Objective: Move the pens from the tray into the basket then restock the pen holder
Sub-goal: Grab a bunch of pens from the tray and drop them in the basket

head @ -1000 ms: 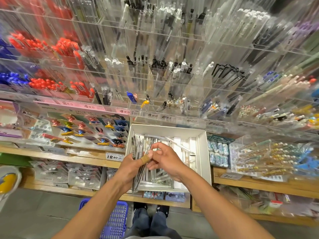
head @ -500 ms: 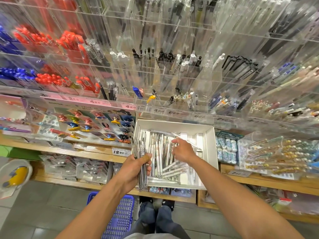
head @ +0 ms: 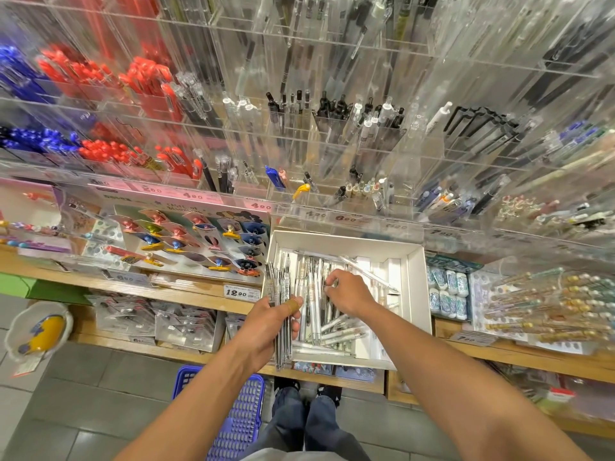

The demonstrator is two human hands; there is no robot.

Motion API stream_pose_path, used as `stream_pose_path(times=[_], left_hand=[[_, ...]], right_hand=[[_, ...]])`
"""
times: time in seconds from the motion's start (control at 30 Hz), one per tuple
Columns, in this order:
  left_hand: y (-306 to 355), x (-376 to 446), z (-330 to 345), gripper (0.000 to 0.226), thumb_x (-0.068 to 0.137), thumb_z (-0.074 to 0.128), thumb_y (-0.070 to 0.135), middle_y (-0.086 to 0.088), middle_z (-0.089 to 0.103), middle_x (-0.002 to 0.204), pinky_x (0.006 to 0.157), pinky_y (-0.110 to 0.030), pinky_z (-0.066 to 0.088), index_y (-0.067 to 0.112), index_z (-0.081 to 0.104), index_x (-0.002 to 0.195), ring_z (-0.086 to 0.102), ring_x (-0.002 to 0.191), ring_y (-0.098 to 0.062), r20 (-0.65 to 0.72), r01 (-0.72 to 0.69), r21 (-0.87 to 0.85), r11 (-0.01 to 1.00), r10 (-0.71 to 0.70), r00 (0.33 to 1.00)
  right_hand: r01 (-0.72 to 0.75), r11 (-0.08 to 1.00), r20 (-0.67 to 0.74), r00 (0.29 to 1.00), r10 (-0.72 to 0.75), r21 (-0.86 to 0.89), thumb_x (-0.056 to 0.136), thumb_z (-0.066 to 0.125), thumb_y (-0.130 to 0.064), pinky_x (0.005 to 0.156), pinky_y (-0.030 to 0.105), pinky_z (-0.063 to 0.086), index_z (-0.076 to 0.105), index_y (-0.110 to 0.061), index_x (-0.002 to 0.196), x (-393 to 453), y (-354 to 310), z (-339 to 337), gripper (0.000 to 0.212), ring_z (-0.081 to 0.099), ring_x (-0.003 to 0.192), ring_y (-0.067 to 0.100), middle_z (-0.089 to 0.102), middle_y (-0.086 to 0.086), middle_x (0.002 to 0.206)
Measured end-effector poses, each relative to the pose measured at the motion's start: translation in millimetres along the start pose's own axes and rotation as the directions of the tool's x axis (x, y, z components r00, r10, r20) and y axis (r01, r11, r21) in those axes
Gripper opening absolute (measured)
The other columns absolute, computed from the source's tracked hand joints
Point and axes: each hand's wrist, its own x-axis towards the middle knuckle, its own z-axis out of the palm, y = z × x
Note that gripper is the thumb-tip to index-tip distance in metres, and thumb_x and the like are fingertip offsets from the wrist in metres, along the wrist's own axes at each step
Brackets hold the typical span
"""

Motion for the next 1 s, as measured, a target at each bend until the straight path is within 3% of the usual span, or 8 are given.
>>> stream_pose_path(times=[0.2, 0.37, 0.5, 0.57, 0.67, 0.77, 0.9, 1.0], left_hand=[[-1, 0, 1, 0.019, 0.092, 0.067, 0.008, -0.004, 0.06, 0.065, 0.049, -0.027, 0.048, 0.001, 0.057, 0.107, 0.052, 0.051, -0.015, 0.004, 0.003, 0.007, 1.0, -0.003, 1.0], [-4, 6, 0, 0.017, 0.092, 0.067, 0.008, -0.003, 0.059, 0.066, 0.048, -0.027, 0.048, 0.001, 0.059, 0.106, 0.052, 0.051, -0.015, -0.002, -0.004, 0.036, 0.999, 0.004, 1.0], [-6, 9, 1, 0.024, 0.087, 0.072, 0.009, -0.002, 0.062, 0.065, 0.05, -0.029, 0.049, 0.0, 0.061, 0.106, 0.055, 0.053, -0.015, -0.003, -0.007, 0.058, 0.998, 0.007, 1.0], [-6, 11, 2, 0.046, 0.074, 0.08, 0.016, -0.003, 0.065, 0.07, 0.052, -0.03, 0.052, 0.0, 0.06, 0.111, 0.058, 0.056, -0.016, 0.009, -0.004, 0.044, 0.999, 0.004, 1.0], [-9, 12, 6, 0.087, 0.065, 0.087, 0.026, -0.016, 0.071, 0.109, 0.073, -0.04, 0.058, -0.001, 0.046, 0.136, 0.069, 0.08, -0.023, 0.005, 0.001, 0.062, 0.998, -0.001, 1.0], [-6, 8, 12, 0.08, 0.062, 0.087, 0.034, -0.011, 0.076, 0.09, 0.06, -0.032, 0.057, 0.0, 0.053, 0.127, 0.068, 0.069, -0.017, 0.104, -0.02, 0.024, 1.0, 0.018, 0.994], [-2, 3, 14, 0.072, 0.063, 0.092, 0.03, -0.006, 0.069, 0.079, 0.056, -0.027, 0.056, 0.0, 0.059, 0.119, 0.061, 0.06, -0.015, 0.295, 0.042, -0.032, 0.999, -0.031, 0.955], [-4, 2, 15, 0.071, 0.062, 0.093, 0.014, -0.004, 0.064, 0.072, 0.051, -0.027, 0.054, -0.003, 0.054, 0.118, 0.056, 0.054, -0.014, 0.283, 0.071, -0.009, 0.997, -0.066, 0.957]], right_hand=[[-0.008, 1.0, 0.004, 1.0, 0.008, 0.011, 0.094, 0.06, -0.03, 0.061, 0.023, 0.04, 0.059, -0.02, 0.098, -2, -3, 3, 0.011, 0.056, 0.074, 0.012, 0.057, -0.006, 0.093], [0.019, 1.0, 0.014, 1.0, -0.019, 0.003, 0.096, 0.055, -0.025, 0.052, 0.026, 0.038, 0.044, -0.022, 0.082, -5, -9, 5, 0.018, 0.05, 0.059, 0.012, 0.056, -0.001, 0.074], [0.088, 0.986, -0.157, 0.985, -0.065, 0.144, 0.097, 0.054, -0.029, 0.057, 0.03, 0.043, 0.045, -0.022, 0.087, -22, -11, -12, 0.015, 0.048, 0.058, 0.011, 0.053, -0.004, 0.071], [0.158, 0.943, -0.233, 0.968, -0.09, 0.294, 0.094, 0.059, -0.031, 0.06, 0.026, 0.045, 0.048, -0.025, 0.089, -37, -15, -26, 0.013, 0.052, 0.062, 0.01, 0.056, -0.005, 0.076], [0.194, 0.835, -0.107, 0.981, -0.162, 0.515, 0.092, 0.065, -0.029, 0.06, 0.023, 0.051, 0.054, -0.022, 0.094, -59, -27, -45, 0.013, 0.065, 0.064, 0.013, 0.066, 0.0, 0.079], [0.154, 0.716, 0.067, 0.961, -0.27, 0.681, 0.091, 0.065, -0.018, 0.059, 0.026, 0.053, 0.055, -0.012, 0.096, -72, -40, -52, 0.013, 0.065, 0.062, 0.017, 0.067, 0.005, 0.071], [0.072, 0.575, 0.131, 0.944, -0.304, 0.815, 0.085, 0.069, -0.013, 0.06, 0.026, 0.055, 0.058, -0.01, 0.096, -74, -48, -45, 0.016, 0.065, 0.061, 0.02, 0.068, 0.008, 0.071], [0.046, 0.59, 0.135, 0.956, -0.26, 0.806, 0.084, 0.068, -0.027, 0.06, 0.024, 0.055, 0.063, -0.013, 0.1, -62, -41, -47, 0.021, 0.067, 0.063, 0.016, 0.069, 0.003, 0.076]])
